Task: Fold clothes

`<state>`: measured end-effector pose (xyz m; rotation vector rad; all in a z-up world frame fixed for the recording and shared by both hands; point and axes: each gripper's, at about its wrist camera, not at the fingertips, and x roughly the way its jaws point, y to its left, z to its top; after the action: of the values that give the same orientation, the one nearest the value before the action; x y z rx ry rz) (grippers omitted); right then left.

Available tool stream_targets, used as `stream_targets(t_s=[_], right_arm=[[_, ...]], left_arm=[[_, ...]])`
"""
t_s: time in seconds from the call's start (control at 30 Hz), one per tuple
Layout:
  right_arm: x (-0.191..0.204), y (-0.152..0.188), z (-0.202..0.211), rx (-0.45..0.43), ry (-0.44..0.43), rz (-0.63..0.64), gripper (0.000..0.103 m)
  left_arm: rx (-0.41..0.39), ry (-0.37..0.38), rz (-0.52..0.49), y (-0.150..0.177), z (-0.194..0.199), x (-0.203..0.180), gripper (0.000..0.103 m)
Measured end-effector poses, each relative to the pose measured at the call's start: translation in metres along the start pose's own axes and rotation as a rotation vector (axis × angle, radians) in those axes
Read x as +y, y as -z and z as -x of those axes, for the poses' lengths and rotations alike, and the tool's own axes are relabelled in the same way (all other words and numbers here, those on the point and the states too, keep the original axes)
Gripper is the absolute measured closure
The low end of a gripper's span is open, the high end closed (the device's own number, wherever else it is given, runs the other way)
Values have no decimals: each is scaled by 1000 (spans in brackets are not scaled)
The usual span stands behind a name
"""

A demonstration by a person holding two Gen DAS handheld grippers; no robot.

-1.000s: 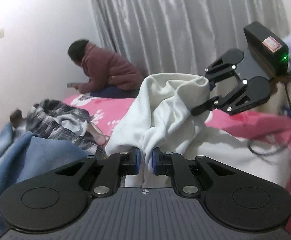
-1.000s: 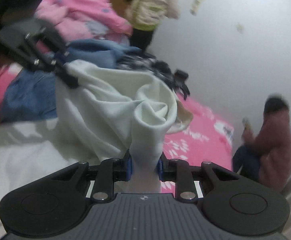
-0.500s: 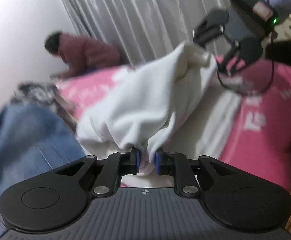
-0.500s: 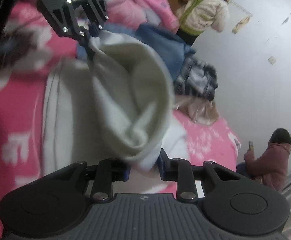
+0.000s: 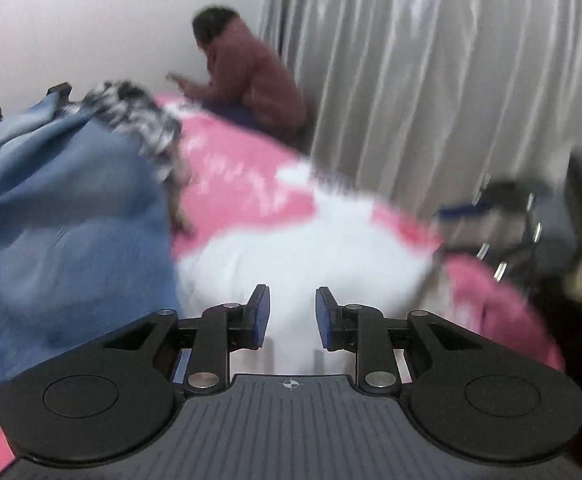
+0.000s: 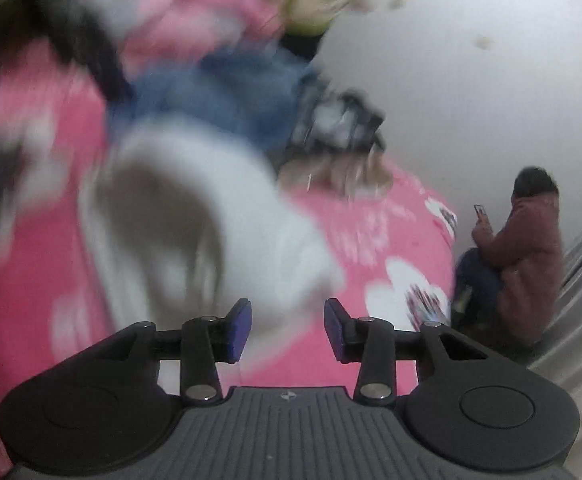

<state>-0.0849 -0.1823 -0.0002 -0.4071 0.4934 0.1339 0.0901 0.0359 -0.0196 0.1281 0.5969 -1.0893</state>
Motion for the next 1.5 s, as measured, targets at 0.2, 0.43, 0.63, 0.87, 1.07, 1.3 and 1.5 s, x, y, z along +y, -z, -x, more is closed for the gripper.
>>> stream_targets(t_s=[0.2,0.43,0.63,0.87,1.07,1.3,1.5], right_arm=[[-4,-6,-72,39,-53,-301,56],[32,40,-33,89,-61,-31,53],[7,30,-4,197,-69,-146,53],[-75,7,-45,85,65,-552,32],[-91,-14,-106,37,62,-611,33],[-61,27,-133,193,152,-611,37],[-66,18,-97,188,231,-518,31]], left_arm=[[172,20,-7,31,-74,3,80],[187,-4,-112,64,-56,-3,80],[119,-9,47,18,-27,3,78],[-23,-112,236,-12,-64,74,56],[32,-141,280,-9,-122,78,81],[97,-317,255,45,-113,99,99],[23,-408,90,21,-86,62,99]])
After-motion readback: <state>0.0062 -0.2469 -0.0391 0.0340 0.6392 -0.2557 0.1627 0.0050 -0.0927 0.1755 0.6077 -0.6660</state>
